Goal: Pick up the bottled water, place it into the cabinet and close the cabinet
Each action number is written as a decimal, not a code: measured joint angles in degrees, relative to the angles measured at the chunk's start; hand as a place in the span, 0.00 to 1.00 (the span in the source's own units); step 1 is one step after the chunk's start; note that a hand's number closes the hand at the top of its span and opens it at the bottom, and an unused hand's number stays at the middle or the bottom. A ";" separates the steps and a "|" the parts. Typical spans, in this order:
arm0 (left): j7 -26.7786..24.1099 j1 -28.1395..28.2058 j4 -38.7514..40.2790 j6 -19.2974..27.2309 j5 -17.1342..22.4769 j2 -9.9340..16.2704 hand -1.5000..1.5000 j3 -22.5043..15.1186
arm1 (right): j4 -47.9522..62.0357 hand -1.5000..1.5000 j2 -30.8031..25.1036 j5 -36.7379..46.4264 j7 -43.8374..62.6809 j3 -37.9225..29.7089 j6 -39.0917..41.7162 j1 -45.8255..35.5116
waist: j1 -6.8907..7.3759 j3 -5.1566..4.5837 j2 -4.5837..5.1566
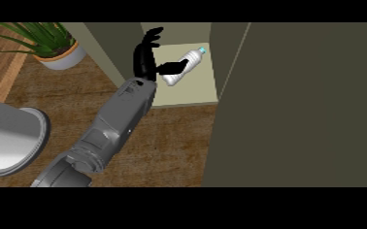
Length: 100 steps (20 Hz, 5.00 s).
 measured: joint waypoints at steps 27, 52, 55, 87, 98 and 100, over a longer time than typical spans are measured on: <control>-14.63 4.44 -8.81 -18.86 6.99 -0.06 1.00 3.55 | -0.14 0.00 -0.89 -0.82 0.96 0.83 -0.84 -1.02 | 0.82 -0.15 -0.37; 0.09 41.12 -61.46 -34.79 18.25 3.18 1.00 -13.19 | -0.60 1.00 -5.82 -0.26 1.70 -1.34 -2.95 -0.98 | 5.78 0.04 -2.05; 2.13 49.10 -71.98 -33.57 17.94 5.33 1.00 -15.51 | -0.60 1.00 -6.74 -0.36 2.49 -0.13 -1.70 -1.77 | 5.86 0.04 -1.97; -7.24 103.57 -113.49 -49.38 27.02 27.46 1.00 -6.34 | 19.27 1.00 22.28 0.24 30.70 -3.87 1.23 -43.86 | 5.87 -0.07 -1.18; -9.58 109.23 -111.90 -57.71 30.87 28.88 1.00 1.59 | 40.31 1.00 23.78 -9.76 22.64 -20.19 9.82 -55.46 | 5.60 0.03 -0.97; -9.56 109.69 -111.30 -59.25 31.63 29.17 1.00 2.94 | 44.50 1.00 23.70 -10.96 21.49 -22.80 11.82 -57.44 | 5.58 0.01 -0.97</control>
